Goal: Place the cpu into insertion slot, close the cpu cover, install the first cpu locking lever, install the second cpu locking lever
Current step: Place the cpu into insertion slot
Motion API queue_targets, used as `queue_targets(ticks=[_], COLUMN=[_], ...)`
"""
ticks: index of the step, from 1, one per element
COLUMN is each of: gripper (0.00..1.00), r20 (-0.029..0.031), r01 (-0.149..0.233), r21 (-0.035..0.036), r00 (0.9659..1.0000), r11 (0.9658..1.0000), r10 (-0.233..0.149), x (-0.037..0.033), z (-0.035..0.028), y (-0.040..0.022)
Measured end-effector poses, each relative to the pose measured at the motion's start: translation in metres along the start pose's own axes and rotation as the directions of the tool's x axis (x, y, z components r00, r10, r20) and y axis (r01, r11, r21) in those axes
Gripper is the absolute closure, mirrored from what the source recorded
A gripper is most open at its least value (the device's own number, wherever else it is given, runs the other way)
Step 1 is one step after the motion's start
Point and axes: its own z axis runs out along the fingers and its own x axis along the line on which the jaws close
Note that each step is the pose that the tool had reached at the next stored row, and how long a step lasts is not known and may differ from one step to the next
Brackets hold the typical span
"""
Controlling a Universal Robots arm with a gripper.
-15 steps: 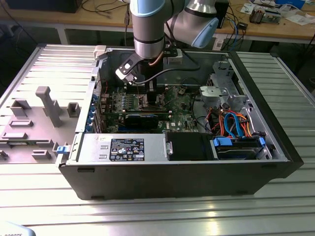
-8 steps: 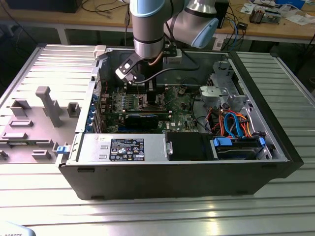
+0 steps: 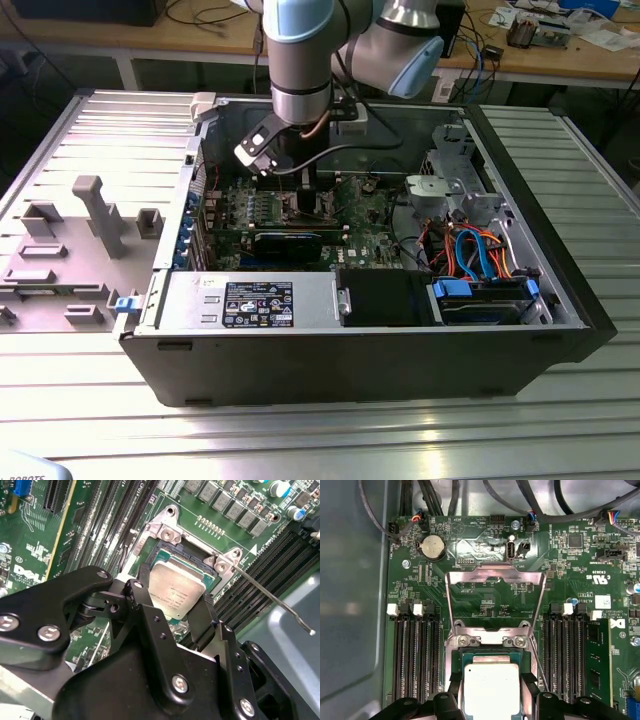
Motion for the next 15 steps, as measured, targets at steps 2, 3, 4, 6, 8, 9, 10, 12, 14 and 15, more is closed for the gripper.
queue_targets(ticks=[2, 3, 4, 6, 8, 9, 10, 12, 14, 15], gripper=[0.46, 0.46, 0.46, 0.46, 0.46, 0.46, 0.46, 0.46, 0.46, 0.46], r20=[0.0019, 0.003, 0.0035, 0.0035, 0.0034, 0.0034, 0.0035, -0.0014, -0.0111, -0.0134], r01=[0.0, -0.001, -0.005, -0.008, -0.009, -0.009, -0.009, -0.01, -0.011, -0.011], r21=[0.0, 0.0001, 0.0002, 0.0001, 0.0, 0.0, 0.0, -0.0001, 0.0001, 0.0], r00=[1.0, 1.0, 1.0, 1.0, 1.0, 1.0, 1.0, 0.9999, 0.9999, 0.9998], r11=[1.0, 1.0, 1.0, 1.0, 1.0, 1.0, 1.0, 1.0, 0.9999, 0.9999], r10=[0.0, 0.001, 0.005, 0.008, 0.009, 0.009, 0.009, 0.01, 0.011, 0.011], x=[0.0, -0.0001, -0.0001, 0.0, 0.0, 0.0, 0.0, 0.0, -0.0001, -0.0001], z=[0.0019, 0.0027, 0.0029, 0.003, 0.0031, 0.0031, 0.0031, 0.0031, 0.003, 0.0033], y=[-0.0001, -0.0003, -0.0003, -0.0003, -0.0003, -0.0003, -0.0003, -0.0003, -0.0004, -0.0004])
